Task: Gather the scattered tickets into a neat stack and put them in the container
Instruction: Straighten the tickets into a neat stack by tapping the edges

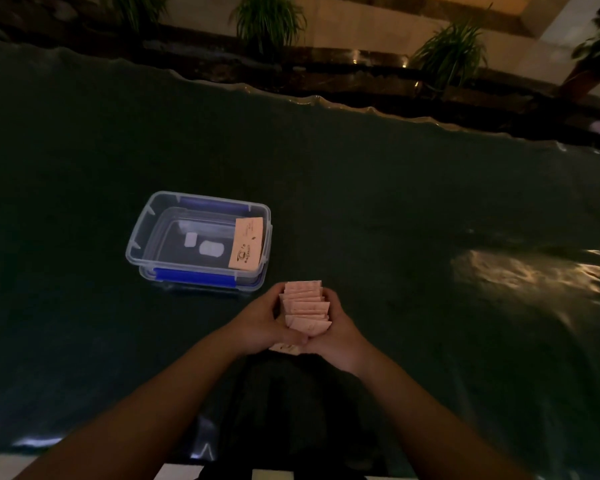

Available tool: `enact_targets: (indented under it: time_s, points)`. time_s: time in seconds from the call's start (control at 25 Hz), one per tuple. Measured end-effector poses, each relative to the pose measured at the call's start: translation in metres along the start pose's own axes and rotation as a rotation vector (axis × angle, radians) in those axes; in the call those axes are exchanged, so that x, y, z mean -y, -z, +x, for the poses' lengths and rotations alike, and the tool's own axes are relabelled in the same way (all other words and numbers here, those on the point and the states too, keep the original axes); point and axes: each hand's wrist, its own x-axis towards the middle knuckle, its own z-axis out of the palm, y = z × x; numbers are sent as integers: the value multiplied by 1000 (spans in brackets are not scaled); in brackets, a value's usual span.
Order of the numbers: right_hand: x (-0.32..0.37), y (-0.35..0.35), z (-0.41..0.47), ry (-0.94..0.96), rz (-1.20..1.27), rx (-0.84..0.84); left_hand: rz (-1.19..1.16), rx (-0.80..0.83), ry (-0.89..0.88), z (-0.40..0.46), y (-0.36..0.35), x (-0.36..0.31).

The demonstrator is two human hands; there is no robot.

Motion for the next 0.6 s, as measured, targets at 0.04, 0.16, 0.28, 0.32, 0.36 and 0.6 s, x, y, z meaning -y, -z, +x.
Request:
enact_targets:
  time_s: [0.04, 0.16, 0.28, 0.32, 0.36, 0.6]
  points:
    - [0, -2, 0, 30, -25, -18, 33, -2, -23, -1, -1, 0]
    - [-4, -8, 1, 75, -148, -55, 88, -5, -58, -3, -4, 7]
    - [-11, -12, 1, 85, -201, -42, 105, 17, -73, -5, -4, 20]
    - [-13, -13, 0, 83, -211, -19, 107, 28, -68, -6, -3, 25]
    - [-13, -14, -1, 76, -223, 4, 109, 33, -62, -7, -3, 28]
    - [-4, -23, 0, 50, -238, -4, 99, -22, -11, -3, -9, 32]
